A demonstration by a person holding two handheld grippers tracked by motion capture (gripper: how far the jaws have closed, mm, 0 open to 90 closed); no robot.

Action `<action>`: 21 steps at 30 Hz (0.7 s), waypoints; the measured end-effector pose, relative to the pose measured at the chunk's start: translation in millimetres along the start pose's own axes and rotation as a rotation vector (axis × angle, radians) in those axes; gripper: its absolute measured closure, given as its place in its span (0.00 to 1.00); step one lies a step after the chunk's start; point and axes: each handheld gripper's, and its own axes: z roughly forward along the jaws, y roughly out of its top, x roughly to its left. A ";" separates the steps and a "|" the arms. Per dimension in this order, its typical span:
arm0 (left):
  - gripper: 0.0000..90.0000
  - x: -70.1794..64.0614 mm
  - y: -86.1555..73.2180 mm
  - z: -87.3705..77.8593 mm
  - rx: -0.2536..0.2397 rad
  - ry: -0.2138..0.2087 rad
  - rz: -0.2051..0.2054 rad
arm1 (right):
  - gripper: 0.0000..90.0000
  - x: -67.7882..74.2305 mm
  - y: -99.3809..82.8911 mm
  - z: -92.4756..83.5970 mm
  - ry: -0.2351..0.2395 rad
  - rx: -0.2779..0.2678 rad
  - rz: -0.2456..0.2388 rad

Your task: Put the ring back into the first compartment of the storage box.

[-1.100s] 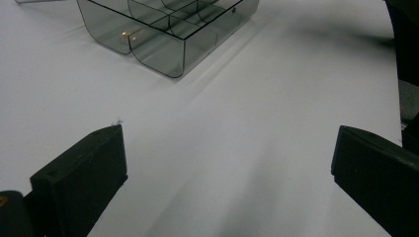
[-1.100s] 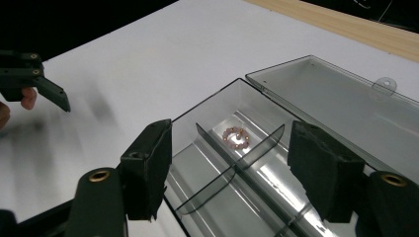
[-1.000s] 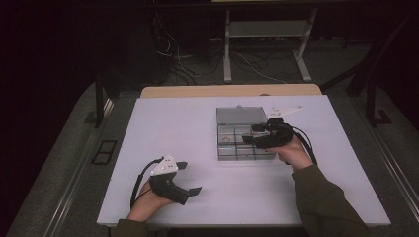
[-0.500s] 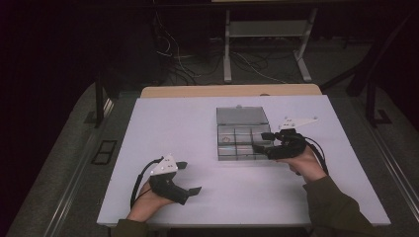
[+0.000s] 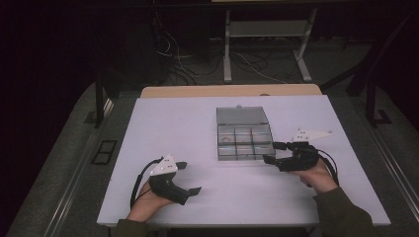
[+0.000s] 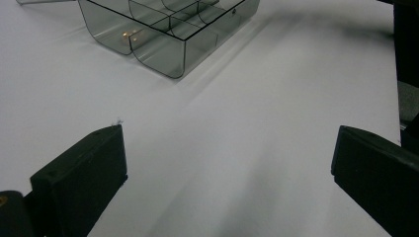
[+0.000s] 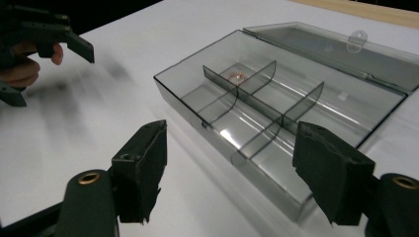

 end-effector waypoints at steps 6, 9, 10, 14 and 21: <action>0.00 0.2 0.0 0.0 0.001 0.001 0.001 | 0.32 2.4 -13.4 -10.5 -0.015 -0.005 0.002; 0.00 0.0 -0.1 0.3 0.003 0.001 0.001 | 0.31 3.7 -19.4 -14.4 -0.018 -0.002 0.007; 0.00 -0.1 -0.1 0.3 0.003 0.001 0.001 | 0.31 4.4 -21.2 -15.6 -0.022 -0.005 0.006; 0.00 0.3 -0.1 0.1 0.001 0.002 0.000 | 0.30 6.4 -27.9 -20.2 -0.026 -0.014 0.003; 0.00 0.2 -0.1 -0.1 0.001 0.004 0.000 | 0.29 9.2 -40.7 -24.6 -0.041 -0.012 -0.003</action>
